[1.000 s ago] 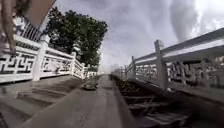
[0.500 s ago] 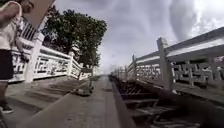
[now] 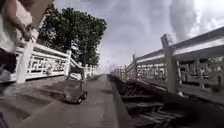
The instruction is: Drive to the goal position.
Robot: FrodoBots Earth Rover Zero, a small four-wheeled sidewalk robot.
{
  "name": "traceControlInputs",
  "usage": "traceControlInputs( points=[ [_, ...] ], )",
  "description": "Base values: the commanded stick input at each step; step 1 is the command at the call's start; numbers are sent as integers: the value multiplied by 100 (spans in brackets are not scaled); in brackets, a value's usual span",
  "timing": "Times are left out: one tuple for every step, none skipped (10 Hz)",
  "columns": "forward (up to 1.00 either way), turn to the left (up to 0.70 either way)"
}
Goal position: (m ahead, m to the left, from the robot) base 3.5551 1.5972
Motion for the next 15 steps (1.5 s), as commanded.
traceControlInputs(
  points=[
    [45,0],
    [45,0],
    [45,0],
    [45,0],
    [45,0],
    [45,0],
    [45,0],
    [45,0],
    [45,0],
    [45,4],
    [45,27],
    [45,27],
    [45,4],
    [45,0],
    [45,0]
  ],
)
